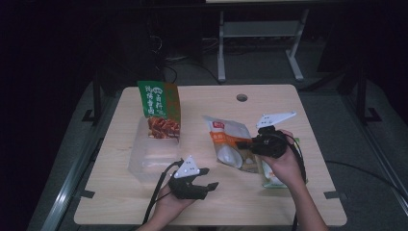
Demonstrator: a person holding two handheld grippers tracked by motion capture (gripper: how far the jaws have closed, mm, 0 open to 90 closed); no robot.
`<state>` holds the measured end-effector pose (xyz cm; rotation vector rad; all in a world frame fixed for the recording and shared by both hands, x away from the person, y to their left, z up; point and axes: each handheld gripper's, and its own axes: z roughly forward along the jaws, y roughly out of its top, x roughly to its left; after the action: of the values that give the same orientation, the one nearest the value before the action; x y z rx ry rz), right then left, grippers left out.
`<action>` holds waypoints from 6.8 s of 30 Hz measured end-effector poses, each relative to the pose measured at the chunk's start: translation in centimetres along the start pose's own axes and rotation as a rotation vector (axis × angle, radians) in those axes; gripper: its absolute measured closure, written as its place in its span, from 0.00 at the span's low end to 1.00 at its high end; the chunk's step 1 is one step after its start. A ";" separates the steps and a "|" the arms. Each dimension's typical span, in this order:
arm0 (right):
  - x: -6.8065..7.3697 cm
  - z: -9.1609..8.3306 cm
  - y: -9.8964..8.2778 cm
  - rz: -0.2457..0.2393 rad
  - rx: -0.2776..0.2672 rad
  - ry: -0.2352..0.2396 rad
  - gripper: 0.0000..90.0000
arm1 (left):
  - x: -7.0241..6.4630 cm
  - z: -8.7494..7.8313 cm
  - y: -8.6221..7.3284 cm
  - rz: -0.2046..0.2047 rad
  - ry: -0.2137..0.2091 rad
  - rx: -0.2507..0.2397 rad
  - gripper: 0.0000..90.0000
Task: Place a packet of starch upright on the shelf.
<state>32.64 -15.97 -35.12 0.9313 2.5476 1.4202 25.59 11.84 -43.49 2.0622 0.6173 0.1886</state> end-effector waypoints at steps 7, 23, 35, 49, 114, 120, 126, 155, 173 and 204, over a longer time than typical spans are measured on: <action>0.3 0.6 2.0 -0.017 -0.010 0.018 1.00 | -0.5 -0.1 0.0 0.025 -0.023 0.000 0.42; 1.5 1.9 7.1 -0.080 -0.039 0.063 1.00 | -0.6 -1.1 -0.1 0.058 -0.030 0.027 0.39; 2.7 4.6 10.2 -0.112 -0.040 0.116 1.00 | -0.8 -1.8 -0.7 0.048 -0.029 0.005 0.38; 4.3 8.6 13.5 -0.139 -0.053 0.176 1.00 | -1.2 -1.5 -1.1 0.061 -0.045 0.002 0.37; 4.6 20.3 9.8 -0.168 0.110 0.242 0.99 | -1.1 -1.6 -1.5 0.071 -0.043 0.017 0.37; 4.2 20.2 9.4 -0.150 0.124 0.241 0.99 | -1.1 -1.5 -1.6 0.070 -0.044 0.017 0.37; 3.9 20.2 9.3 -0.146 0.139 0.228 0.98 | -1.2 -1.5 -1.6 0.069 -0.043 0.017 0.37; 3.6 17.7 9.9 -0.126 0.105 0.231 0.87 | -1.1 -1.3 -1.5 0.071 -0.036 0.022 0.36; 2.4 14.4 9.0 -0.100 0.102 0.207 0.77 | -1.3 -1.2 -1.4 0.079 -0.030 0.024 0.34; -1.3 8.8 5.1 0.003 0.105 0.145 0.65 | -1.2 -1.1 -1.3 0.090 -0.023 0.022 0.34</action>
<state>39.15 -8.11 -36.38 0.8775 2.7504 1.4165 23.74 12.64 -43.81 2.1127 0.5148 0.2103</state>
